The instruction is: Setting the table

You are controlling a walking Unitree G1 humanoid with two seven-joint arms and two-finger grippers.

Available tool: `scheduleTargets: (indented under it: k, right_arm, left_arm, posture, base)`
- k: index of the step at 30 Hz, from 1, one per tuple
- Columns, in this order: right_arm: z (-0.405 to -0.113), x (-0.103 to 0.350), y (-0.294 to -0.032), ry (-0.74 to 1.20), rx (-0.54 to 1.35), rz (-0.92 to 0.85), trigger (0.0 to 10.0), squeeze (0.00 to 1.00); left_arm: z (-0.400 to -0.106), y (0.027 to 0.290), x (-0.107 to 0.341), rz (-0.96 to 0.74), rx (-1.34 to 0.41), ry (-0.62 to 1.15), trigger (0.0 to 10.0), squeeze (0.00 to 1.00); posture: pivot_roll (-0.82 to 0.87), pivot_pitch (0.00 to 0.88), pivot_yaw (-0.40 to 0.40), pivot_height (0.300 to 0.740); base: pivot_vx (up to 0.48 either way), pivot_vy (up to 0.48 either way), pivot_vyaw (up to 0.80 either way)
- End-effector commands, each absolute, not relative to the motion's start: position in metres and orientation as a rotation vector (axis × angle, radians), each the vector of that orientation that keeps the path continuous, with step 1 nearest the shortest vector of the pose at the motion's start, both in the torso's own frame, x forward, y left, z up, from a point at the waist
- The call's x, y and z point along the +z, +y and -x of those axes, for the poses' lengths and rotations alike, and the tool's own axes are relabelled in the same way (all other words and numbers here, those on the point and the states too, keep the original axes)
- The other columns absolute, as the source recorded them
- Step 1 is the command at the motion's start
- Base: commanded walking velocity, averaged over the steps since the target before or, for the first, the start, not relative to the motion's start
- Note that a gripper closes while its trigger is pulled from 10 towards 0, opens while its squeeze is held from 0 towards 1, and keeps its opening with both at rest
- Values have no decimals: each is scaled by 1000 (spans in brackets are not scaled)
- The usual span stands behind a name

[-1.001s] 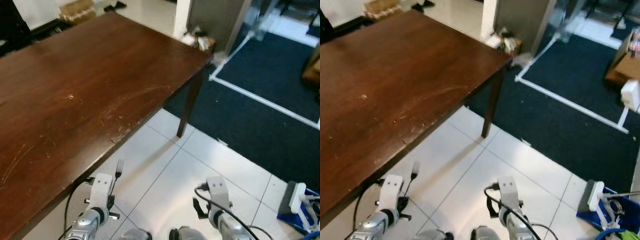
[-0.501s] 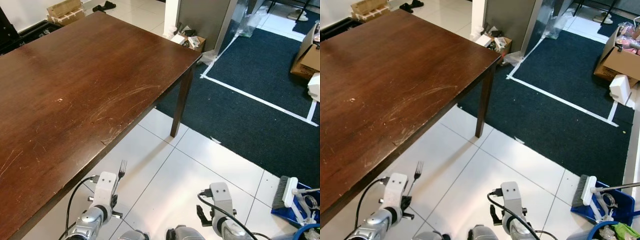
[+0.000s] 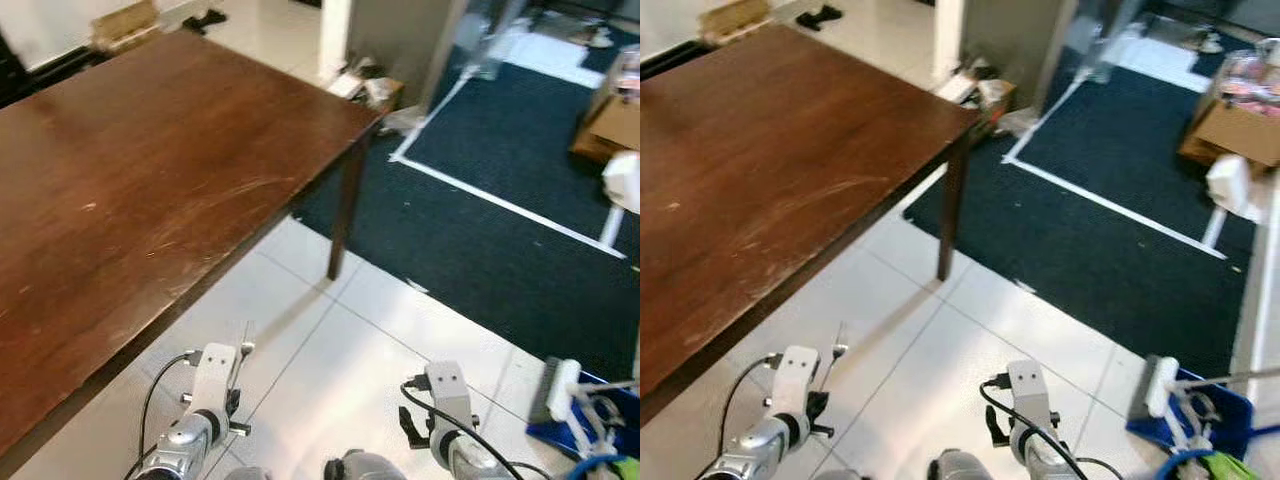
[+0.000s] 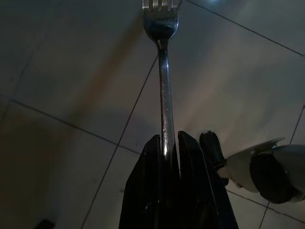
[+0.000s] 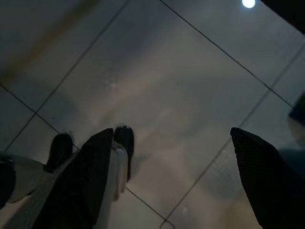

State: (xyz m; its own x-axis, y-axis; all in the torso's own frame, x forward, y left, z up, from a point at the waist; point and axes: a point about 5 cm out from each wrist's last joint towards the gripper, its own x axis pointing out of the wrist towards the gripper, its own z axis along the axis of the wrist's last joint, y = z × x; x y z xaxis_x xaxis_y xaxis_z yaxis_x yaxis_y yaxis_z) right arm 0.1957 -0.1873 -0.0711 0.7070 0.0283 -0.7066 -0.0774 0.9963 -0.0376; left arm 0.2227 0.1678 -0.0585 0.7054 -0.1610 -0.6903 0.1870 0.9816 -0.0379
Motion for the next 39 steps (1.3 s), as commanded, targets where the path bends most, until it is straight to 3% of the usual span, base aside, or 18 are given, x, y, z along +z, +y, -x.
scheduleTargets:
  k: [1, 8, 17, 39]
  right_arm:
    - [-191, -75, -186, 807, 58, 54, 10000, 0]
    - [-190, -75, -185, 819, 63, 53, 10000, 0]
    - [-178, -85, -183, 930, 74, 50, 10000, 0]
    - [-184, -83, -181, 936, 84, 55, 10000, 0]
  left_arm:
    - [-217, 174, -62, -26, -161, 787, 10000, 0]
    - [-213, 177, -65, -35, -152, 825, 10000, 0]
    - [-189, 183, -81, -100, -150, 997, 10000, 0]
    - [-193, 183, -79, -43, -95, 976, 10000, 0]
  posture:
    - [27, 83, 15, 740]
    - [29, 82, 15, 740]
    - [23, 81, 23, 740]
    - [32, 77, 8, 740]
  base:
    - [0, 0, 0]
    - [0, 0, 0]
    - [0, 0, 167]
    - [0, 0, 800]
